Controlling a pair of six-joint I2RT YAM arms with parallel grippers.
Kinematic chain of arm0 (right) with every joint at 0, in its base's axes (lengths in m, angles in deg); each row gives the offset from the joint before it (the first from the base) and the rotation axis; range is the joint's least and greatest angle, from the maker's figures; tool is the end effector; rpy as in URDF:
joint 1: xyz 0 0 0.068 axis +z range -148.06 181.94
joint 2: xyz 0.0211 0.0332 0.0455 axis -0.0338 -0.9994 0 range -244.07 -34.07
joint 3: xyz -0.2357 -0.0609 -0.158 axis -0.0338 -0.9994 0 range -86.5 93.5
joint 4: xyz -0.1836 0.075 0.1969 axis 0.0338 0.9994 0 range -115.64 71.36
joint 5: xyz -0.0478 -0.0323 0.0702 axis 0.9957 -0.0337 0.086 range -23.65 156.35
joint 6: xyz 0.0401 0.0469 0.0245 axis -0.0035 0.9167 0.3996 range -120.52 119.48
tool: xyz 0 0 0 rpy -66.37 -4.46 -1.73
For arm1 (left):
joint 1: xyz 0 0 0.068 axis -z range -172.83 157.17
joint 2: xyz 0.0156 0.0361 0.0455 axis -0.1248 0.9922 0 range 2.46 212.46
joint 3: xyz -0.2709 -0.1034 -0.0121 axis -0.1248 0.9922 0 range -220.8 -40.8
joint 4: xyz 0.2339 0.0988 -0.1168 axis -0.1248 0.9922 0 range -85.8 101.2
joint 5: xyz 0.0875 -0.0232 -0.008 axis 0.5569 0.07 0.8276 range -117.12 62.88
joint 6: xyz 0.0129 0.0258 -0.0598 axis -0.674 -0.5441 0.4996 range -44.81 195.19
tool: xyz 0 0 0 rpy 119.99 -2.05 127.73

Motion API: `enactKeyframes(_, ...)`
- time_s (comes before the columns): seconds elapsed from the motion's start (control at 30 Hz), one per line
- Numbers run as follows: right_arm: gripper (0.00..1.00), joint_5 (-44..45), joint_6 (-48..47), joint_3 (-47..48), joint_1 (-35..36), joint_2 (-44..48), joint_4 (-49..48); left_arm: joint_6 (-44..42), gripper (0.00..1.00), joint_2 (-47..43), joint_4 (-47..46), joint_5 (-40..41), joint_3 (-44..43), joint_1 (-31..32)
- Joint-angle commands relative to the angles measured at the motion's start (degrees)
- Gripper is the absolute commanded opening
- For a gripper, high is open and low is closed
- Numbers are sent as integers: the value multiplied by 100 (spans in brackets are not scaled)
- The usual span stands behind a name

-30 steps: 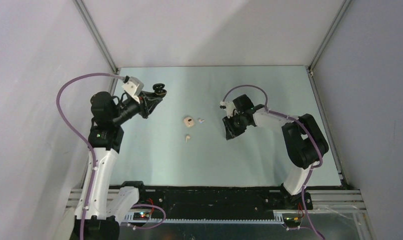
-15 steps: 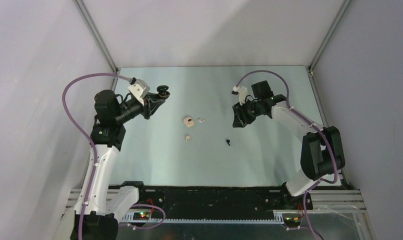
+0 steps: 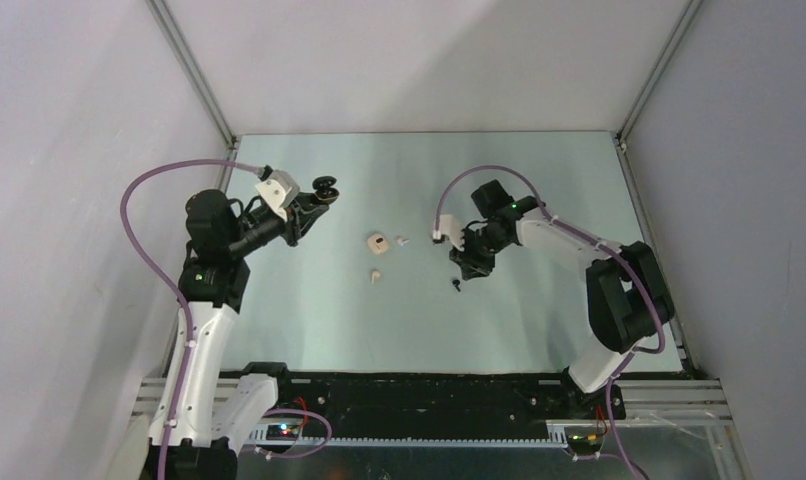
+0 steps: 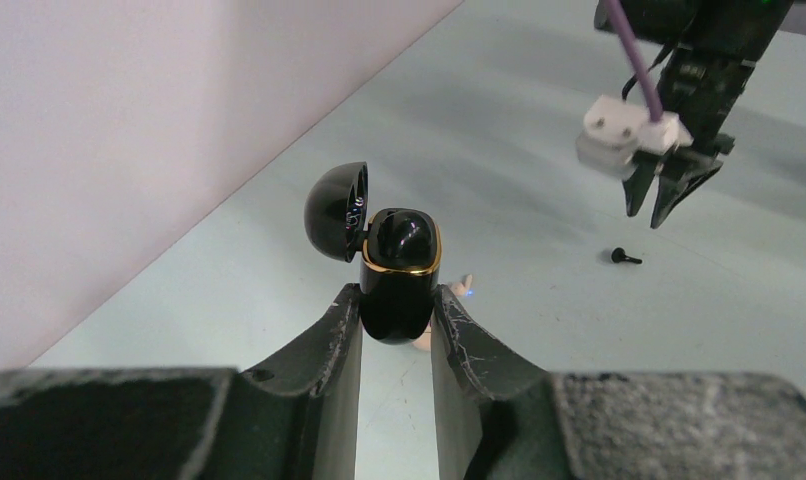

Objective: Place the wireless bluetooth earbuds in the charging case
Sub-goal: Pick up the earbud from the center of the board.

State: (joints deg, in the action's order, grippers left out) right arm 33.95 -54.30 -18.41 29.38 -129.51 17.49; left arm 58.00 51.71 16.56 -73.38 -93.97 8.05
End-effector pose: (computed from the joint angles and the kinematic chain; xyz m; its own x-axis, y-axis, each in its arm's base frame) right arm 0.2962 0.1855 0.2146 -0.0520 -0.7946 -0.6049 -0.9986 0.0435 0.0288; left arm 0.2039 -0.0412 0.3888 0.0740 0.2032 -0.9763 0.7362 0.6492 0.1910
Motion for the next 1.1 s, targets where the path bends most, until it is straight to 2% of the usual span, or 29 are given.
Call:
enactKeyframes(0.0,31,1157,708,190,634,-251,-592,-163,0,-173,-84,41,-1,26)
enactKeyframes(0.03,34,1621,1473,210,733,-297,-642,-145,0,-176,-80,72,-3,26)
enactKeyframes(0.17,41,2104,3389,336,1047,-502,-435,-22,0,-261,-81,150,-16,26)
enactKeyframes(0.3,41,2470,4401,312,1153,-616,-489,58,0,-399,-78,219,21,26)
enactKeyframes(0.47,41,3080,4890,603,1278,-879,-522,152,0,-487,-52,242,56,26)
enactKeyframes(0.7,38,3117,5073,1035,1242,-1347,-503,150,0,-534,-37,330,108,17)
enactKeyframes(1.07,46,3502,5351,1129,1255,-1563,-221,121,0,-575,39,370,125,17)
